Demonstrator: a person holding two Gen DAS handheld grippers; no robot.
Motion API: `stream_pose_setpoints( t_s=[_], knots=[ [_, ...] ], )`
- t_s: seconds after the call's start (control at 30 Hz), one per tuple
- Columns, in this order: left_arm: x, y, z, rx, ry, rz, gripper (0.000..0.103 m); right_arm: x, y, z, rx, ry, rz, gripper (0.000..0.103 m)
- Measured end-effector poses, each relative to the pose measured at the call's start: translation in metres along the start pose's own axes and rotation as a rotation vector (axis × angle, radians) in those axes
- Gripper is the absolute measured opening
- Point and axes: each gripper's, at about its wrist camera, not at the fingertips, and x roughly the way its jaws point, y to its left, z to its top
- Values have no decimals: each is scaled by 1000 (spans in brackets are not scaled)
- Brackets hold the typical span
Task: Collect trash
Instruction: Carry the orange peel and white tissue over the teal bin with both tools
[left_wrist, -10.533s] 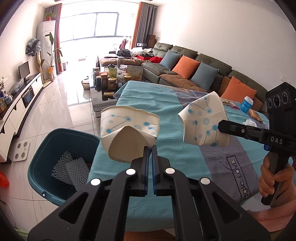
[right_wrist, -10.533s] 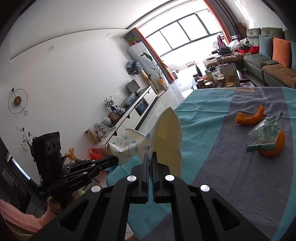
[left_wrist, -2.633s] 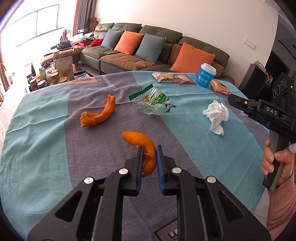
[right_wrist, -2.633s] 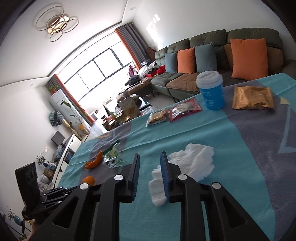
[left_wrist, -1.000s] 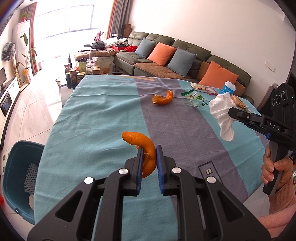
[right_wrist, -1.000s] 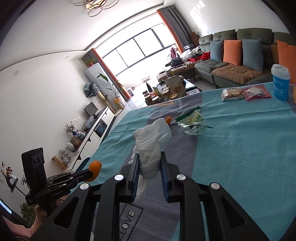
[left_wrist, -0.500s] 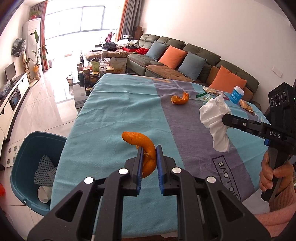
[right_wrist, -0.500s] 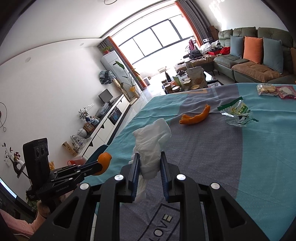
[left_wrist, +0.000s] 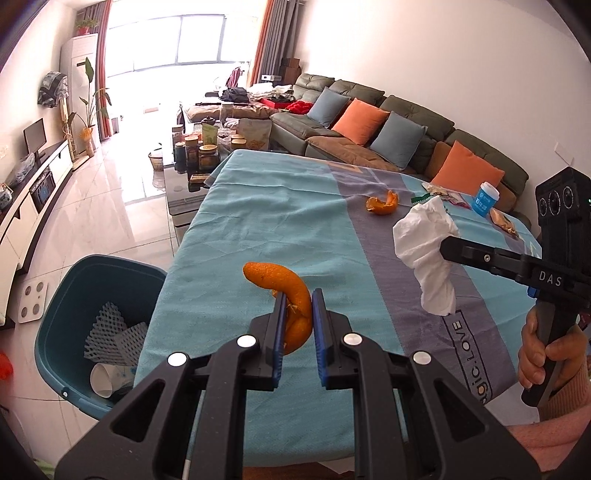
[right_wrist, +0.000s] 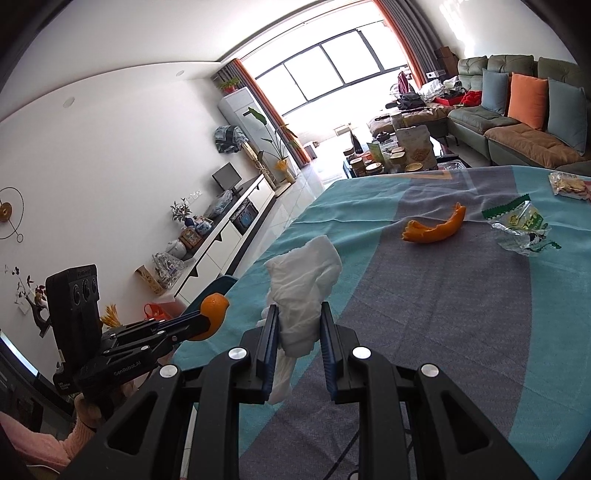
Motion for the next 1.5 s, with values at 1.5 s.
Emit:
stream_pose_setpoints(
  t_s=[1.5],
  knots=[
    [-32,70,-2,-101,-54,137,14,77,67,13,-101,111,150,20]
  ],
)
